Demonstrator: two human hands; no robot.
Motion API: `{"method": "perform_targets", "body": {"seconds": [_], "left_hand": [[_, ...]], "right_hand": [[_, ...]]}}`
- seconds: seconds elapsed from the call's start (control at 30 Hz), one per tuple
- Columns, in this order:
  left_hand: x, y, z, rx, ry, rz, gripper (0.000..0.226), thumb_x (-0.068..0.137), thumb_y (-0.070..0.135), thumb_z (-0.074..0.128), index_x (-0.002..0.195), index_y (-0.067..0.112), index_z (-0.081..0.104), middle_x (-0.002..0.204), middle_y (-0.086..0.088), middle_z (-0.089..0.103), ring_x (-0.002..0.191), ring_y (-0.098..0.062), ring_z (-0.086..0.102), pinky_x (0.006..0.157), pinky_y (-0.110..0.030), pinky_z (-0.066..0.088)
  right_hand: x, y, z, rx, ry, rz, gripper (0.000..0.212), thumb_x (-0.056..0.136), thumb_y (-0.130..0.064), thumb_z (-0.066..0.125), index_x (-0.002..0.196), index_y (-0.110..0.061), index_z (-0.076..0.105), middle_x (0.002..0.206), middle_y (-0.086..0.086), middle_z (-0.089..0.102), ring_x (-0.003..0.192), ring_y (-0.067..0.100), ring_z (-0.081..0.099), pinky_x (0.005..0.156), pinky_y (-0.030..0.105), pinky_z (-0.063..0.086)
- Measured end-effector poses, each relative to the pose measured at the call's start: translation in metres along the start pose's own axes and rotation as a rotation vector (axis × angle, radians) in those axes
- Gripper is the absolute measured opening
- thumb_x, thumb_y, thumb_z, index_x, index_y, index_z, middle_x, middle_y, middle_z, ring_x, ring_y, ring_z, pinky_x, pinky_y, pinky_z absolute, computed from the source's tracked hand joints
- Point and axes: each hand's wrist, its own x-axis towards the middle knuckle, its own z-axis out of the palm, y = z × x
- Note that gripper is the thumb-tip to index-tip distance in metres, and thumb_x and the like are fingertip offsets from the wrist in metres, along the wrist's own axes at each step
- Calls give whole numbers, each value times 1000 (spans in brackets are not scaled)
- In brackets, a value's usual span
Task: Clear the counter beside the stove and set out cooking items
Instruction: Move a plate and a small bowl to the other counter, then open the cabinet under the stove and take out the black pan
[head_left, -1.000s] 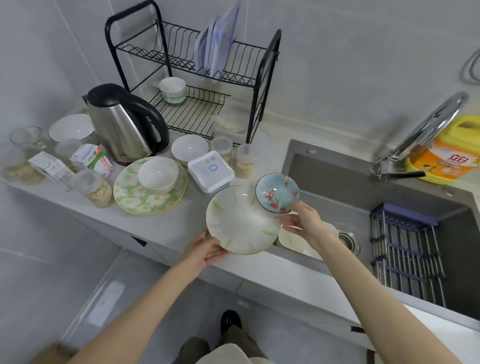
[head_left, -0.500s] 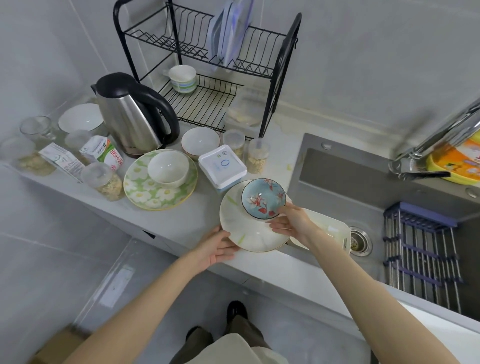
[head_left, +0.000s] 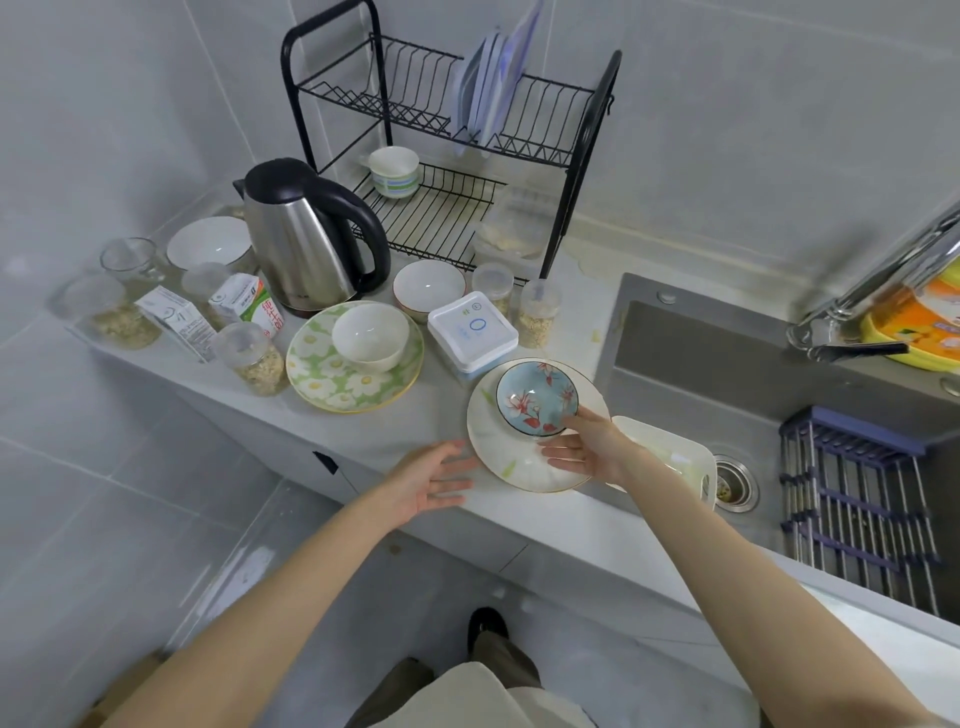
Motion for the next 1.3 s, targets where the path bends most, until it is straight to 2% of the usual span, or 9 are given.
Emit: {"method": "perform_targets", "body": {"seconds": [0.17, 0.27, 0.37, 0.53, 0.67, 0.83, 1.0, 1.13, 1.3], "left_hand": [[-18, 15, -13, 29, -24, 46, 22, 95, 25, 53, 117, 22, 56, 104, -3, 72, 88, -21, 69, 77, -35, 56], [-29, 26, -20, 59, -52, 88, 25, 96, 26, 52, 121, 20, 54, 103, -1, 71, 89, -20, 68, 81, -35, 54], [-45, 39, -25, 111, -89, 141, 27, 96, 25, 52, 122, 20, 54, 109, -1, 68, 93, -20, 65, 85, -34, 52], [-78, 60, -21, 213, -174, 223, 18, 97, 23, 51, 115, 22, 56, 118, -2, 62, 106, -24, 60, 94, -37, 49], [-108, 74, -11, 241, -291, 263, 21, 96, 22, 52, 116, 23, 58, 118, -2, 66, 99, -21, 64, 86, -33, 52], [-153, 83, 32, 257, -437, 314, 24, 96, 18, 52, 119, 20, 59, 114, -2, 68, 100, -22, 66, 85, -33, 54], [-192, 68, 87, 356, -612, 354, 32, 96, 12, 46, 121, 25, 59, 114, 0, 69, 102, -21, 66, 87, -33, 53], [-227, 32, 136, 452, -732, 331, 34, 96, 12, 44, 126, 23, 56, 119, -1, 67, 108, -23, 63, 93, -36, 49], [-266, -33, 194, 574, -825, 275, 32, 97, 13, 44, 125, 21, 57, 117, -1, 67, 111, -25, 61, 88, -36, 50]], "right_hand": [[-18, 0, 4, -32, 36, -17, 36, 97, -27, 54, 132, -20, 50, 109, 17, 60, 80, 30, 66, 79, 37, 55], [-37, 1, 5, -91, 88, -64, 34, 97, -27, 54, 128, -14, 51, 109, 13, 63, 77, 26, 63, 81, 37, 53], [-63, 5, 9, -87, 132, -151, 35, 97, -26, 53, 129, -11, 52, 111, 12, 66, 84, 27, 62, 85, 40, 53], [-116, 14, 19, -2, 184, -277, 33, 97, -22, 54, 129, -13, 51, 115, 10, 68, 89, 26, 64, 88, 41, 54], [-163, 26, 24, 29, 256, -386, 34, 96, -24, 55, 129, -16, 55, 108, 3, 72, 91, 23, 67, 91, 39, 55], [-240, 52, 25, 122, 362, -516, 30, 98, -24, 53, 128, -21, 54, 109, 2, 73, 96, 23, 68, 94, 40, 53], [-311, 93, 13, 183, 508, -570, 31, 98, -25, 53, 129, -24, 55, 111, 0, 72, 102, 24, 68, 91, 36, 55], [-369, 146, -1, 311, 670, -575, 32, 94, -23, 58, 126, -23, 58, 109, 2, 72, 101, 24, 69, 89, 35, 56], [-437, 220, -17, 427, 834, -561, 32, 93, -24, 60, 125, -23, 58, 107, 0, 73, 102, 25, 68, 92, 37, 55]]}}
